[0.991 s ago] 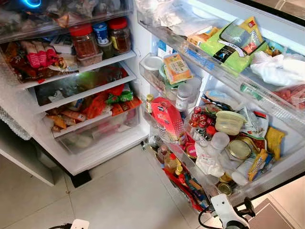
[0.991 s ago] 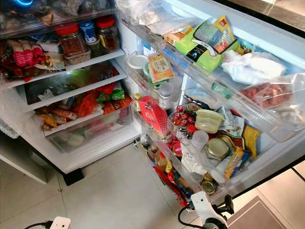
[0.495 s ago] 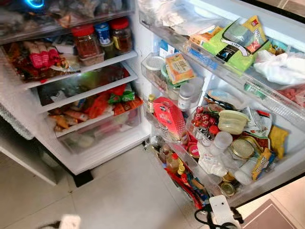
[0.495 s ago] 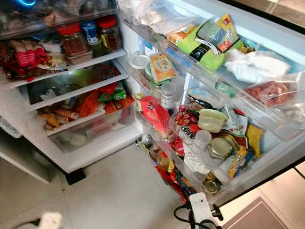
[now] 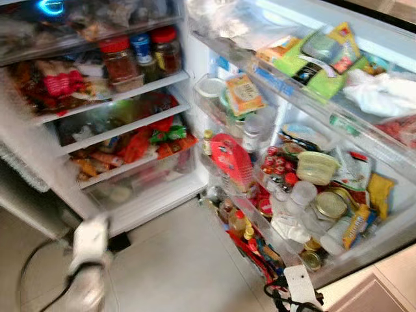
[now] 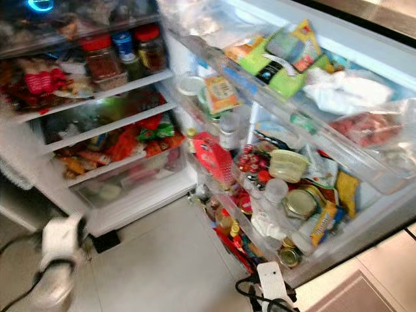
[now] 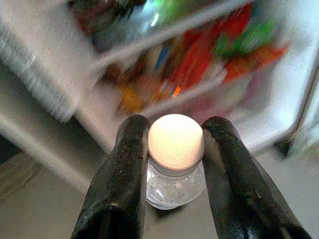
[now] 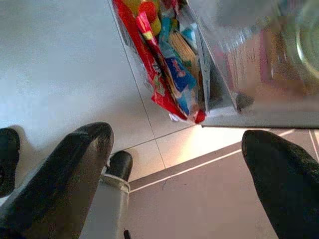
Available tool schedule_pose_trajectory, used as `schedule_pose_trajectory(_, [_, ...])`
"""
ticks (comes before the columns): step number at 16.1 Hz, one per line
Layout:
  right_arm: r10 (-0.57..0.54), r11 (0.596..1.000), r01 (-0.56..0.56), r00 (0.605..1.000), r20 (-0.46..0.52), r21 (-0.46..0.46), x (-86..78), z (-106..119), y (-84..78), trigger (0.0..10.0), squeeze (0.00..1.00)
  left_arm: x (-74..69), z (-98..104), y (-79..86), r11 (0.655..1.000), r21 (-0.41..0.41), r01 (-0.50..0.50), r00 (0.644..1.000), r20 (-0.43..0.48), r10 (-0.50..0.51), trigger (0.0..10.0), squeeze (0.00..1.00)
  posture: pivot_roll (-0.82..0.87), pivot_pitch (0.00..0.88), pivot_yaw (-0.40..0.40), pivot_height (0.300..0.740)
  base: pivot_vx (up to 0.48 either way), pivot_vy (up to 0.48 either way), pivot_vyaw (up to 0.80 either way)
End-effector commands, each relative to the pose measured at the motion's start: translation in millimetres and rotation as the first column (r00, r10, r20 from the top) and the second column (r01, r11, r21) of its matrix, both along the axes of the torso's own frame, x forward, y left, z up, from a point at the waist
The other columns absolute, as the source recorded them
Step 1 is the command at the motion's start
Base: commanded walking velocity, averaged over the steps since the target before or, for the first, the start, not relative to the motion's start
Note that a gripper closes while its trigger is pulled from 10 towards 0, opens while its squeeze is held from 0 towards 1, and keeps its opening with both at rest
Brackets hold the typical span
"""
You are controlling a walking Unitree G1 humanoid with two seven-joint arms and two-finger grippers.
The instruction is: Restocking fridge
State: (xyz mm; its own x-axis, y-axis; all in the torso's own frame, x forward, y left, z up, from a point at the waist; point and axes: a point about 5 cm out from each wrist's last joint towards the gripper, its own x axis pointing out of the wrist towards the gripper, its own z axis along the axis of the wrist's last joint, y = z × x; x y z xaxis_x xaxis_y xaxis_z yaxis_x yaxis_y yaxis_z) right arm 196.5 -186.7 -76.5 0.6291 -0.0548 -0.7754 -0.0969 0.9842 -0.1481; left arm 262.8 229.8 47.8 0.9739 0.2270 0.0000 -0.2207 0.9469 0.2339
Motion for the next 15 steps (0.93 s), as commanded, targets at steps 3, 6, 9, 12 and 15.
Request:
schedule_pose_trajectory(3, [0.027,1.0,-0.027,1.0,-0.011,-0.005,2.8,1.6,-3.9,10.0,0.0,36.0,45.6,-52.0,0.982,-0.056,0.182,0.973,0.155,-0.172,10.0,0.0,0.02,0.042,-0.002,0.74,0.0,0.0,0.0])
schedule_pose_trajectory(6, [0.051,0.998,-0.051,0.999,0.012,-0.032,5.0,4.1,-8.9,10.0,0.0,48.0,64.8,-76.8,0.943,-0.048,0.331,0.93,0.187,-0.317,10.0,0.0,0.01,0.057,0.0,0.74,0.0,0.0,0.0])
schedule_pose_trajectory(9, [0.088,0.995,-0.088,0.996,-0.007,-0.042,2.6,3.0,-10.1,10.0,0.0,46.0,65.1,-80.8,0.939,-0.075,0.337,0.931,0.177,-0.32,10.0,0.0,0.03,0.077,-0.024,0.74,0.0,0.0,0.26])
schedule_pose_trajectory(12, [0.087,0.996,-0.087,0.996,-0.012,-0.035,-1.2,1.1,-9.9,10.0,0.0,38.9,60.3,-80.2,0.939,-0.09,0.331,0.938,0.14,-0.317,10.0,0.0,0.03,0.08,-0.025,0.74,0.0,0.0,0.79])
schedule_pose_trajectory(15, [0.09,0.995,-0.09,0.996,-0.019,-0.031,-5.1,-1.2,-7.3,10.0,0.0,40.1,58.9,-72.7,0.941,-0.107,0.321,0.945,0.108,-0.31,10.0,0.0,0.03,0.086,-0.015,0.74,0.0,0.0,0.75])
